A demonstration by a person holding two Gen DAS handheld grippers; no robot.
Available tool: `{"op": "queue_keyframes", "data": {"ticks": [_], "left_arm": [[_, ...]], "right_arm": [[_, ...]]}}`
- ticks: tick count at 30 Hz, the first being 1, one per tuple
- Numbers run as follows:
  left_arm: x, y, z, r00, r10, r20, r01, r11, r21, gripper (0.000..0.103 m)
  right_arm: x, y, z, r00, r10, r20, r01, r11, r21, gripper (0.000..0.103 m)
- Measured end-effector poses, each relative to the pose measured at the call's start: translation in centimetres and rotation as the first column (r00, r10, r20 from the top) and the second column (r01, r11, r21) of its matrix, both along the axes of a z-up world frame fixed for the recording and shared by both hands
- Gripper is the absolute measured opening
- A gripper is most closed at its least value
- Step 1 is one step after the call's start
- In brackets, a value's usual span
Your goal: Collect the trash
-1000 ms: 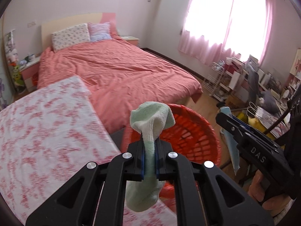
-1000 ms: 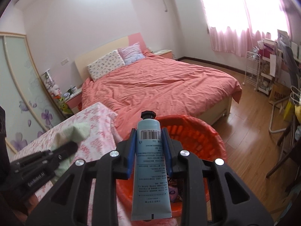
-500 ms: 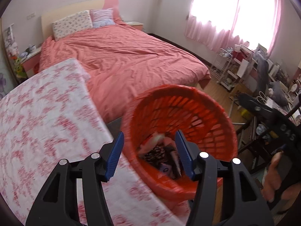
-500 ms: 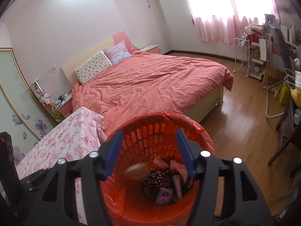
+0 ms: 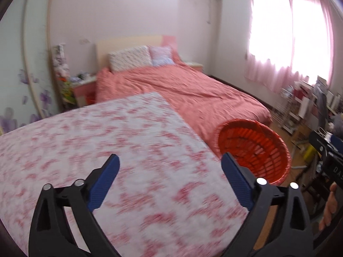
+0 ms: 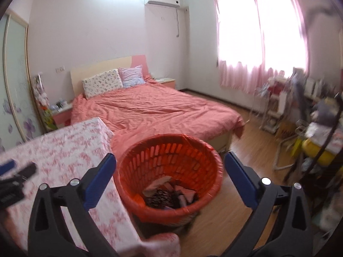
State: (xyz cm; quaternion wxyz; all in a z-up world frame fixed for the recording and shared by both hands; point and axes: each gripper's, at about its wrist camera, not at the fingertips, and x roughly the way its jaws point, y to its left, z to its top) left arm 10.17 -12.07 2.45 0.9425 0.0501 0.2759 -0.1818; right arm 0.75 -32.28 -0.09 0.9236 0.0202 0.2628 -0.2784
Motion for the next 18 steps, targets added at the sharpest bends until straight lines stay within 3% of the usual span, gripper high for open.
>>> {"op": "queue_keyframes", "data": {"ticks": [4,11,18], "left_arm": [[-2.3,2.9,-0.2,0.996,0.074,0.043,-0.074,0.997,0.005,0.101],[-5.8,6.3,-1.8,0.981,0.185,0.053,-0.186,0.983,0.011,0.101],[-8.2,8.7,-2.0,0.972,0.232,0.038,-0.23,0.972,-0.05,0.101]], "right_arm": [[-2.7,3.2,0.4,0.999,-0.041,0.019,0.042,0.997,-0.059,0.099],[-6.6,7.3,0.1,0.998,-0.066,0.014,0.067,0.997,-0.031,0.099],[-8.2,10.6,-0.3,0.999,-0.046,-0.023,0.045,0.998,-0.04,0.099]]}}
